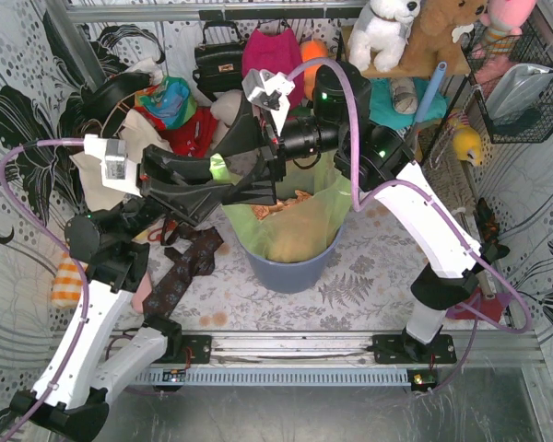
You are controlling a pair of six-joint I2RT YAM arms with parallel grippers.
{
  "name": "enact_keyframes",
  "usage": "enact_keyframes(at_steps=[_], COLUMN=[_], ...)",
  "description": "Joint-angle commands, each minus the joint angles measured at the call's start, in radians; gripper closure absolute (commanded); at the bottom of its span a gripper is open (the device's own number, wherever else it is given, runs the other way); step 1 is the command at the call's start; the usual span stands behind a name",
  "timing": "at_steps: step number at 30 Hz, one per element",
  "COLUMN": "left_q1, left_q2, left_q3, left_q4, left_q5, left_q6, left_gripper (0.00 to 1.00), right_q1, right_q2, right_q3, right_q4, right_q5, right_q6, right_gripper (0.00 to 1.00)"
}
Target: Tie the trash bag
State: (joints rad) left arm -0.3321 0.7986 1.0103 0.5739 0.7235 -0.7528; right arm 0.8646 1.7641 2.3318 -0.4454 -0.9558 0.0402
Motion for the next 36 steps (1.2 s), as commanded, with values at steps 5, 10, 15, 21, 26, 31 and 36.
enact_keyframes(at_steps=[5,10,15,21,26,31,36], left_q1=[0.0,-0.001,0.0,0.001,-0.001,-0.001,0.0], left_q2=[-0.05,-0.08,-0.111,-0.121,-0.131,-0.139,-0.113], left_q3=[0.062,0.079,0.076,0.078,0.057,0.021,-0.023], left_q4=[-0.009,-0.081,-0.094,-0.135,-0.148,-0.168,-0.131], left_q5=[0.002,-0.025,-0.052,-0.069,-0.087,-0.116,-0.109], left_q6=[0.046,0.095,0.116,0.151,0.167,0.19,0.188], left_gripper=[0.29,0.21,0.19,0.18,0.18,0.18,0.17], right_q1=[0.02,0.022,0.022,0.022,0.022,0.022,0.022], right_q2=[-0.016,-0.032,-0.035,-0.038,-0.051,-0.066,-0.061], right_q3=[-0.04,-0.067,-0.085,-0.076,-0.073,-0.075,-0.064], right_q4=[-0.008,0.028,0.081,0.08,0.08,0.086,0.104], right_q5=[-0.029,-0.018,0.029,0.044,0.062,0.085,0.101], right_q6=[-0.084,-0.073,-0.046,-0.047,-0.047,-0.031,0.017], right_gripper=[0.03,0.03,0.07,0.28,0.43,0.63,0.95])
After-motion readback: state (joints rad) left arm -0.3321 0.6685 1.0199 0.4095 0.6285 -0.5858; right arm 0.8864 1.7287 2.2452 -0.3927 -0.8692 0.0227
